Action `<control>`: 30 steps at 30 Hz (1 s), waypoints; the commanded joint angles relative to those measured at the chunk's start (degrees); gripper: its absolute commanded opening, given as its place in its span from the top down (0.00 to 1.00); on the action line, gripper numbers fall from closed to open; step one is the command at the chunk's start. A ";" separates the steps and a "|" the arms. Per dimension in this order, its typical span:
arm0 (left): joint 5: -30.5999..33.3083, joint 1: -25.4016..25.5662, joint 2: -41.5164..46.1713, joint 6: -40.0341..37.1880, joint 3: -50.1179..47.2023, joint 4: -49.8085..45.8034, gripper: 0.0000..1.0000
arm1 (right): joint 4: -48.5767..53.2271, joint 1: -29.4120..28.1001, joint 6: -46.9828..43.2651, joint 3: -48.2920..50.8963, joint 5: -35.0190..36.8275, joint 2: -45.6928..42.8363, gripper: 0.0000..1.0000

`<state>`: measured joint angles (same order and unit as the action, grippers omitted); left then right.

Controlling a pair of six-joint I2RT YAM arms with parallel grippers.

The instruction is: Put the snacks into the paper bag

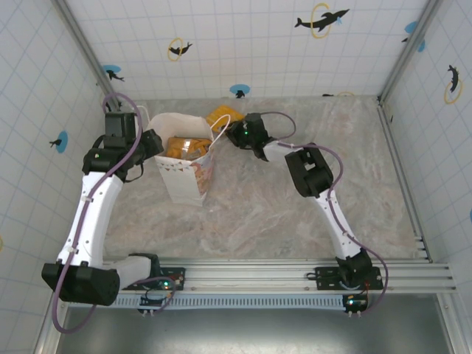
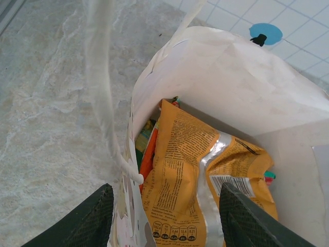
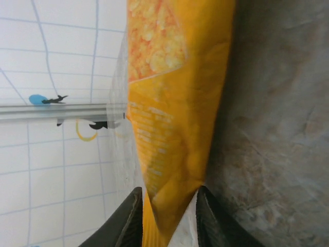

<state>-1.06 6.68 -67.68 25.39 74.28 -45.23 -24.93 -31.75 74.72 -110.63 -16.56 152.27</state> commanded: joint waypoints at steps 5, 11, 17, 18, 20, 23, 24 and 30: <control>0.26 -0.50 -0.44 -0.93 0.78 0.76 0.44 | 2.62 0.37 -3.88 -0.41 1.62 0.16 0.98; 0.14 -0.51 -0.29 -1.04 0.65 0.67 0.45 | 2.08 0.47 -8.64 9.21 0.99 -8.79 1.00; -0.15 -0.51 0.41 -1.66 0.56 0.85 0.45 | 0.72 1.03 -13.77 26.17 1.99 -22.30 1.00; -0.16 -0.52 0.42 -1.81 0.43 0.93 0.45 | 0.85 1.17 -14.83 27.77 2.14 -24.20 1.00; -0.36 -0.46 0.39 -1.99 0.34 0.85 0.45 | 3.67 1.53 -17.32 28.16 3.16 -25.83 0.90; -0.94 -0.45 0.41 -2.10 0.34 0.79 0.45 | 6.87 2.40 -20.22 25.99 3.71 -25.44 0.75; -0.92 -0.52 0.44 -2.12 0.34 0.85 0.45 | 7.86 2.99 -20.79 24.10 3.16 -24.39 0.72; -1.01 -0.46 0.38 -2.52 0.34 1.24 0.45 | 13.01 5.74 -22.22 10.55 -0.29 -15.09 0.57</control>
<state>-1.10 6.68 -67.66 24.01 74.28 -44.51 -15.40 -27.11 54.52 -95.42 -15.53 132.92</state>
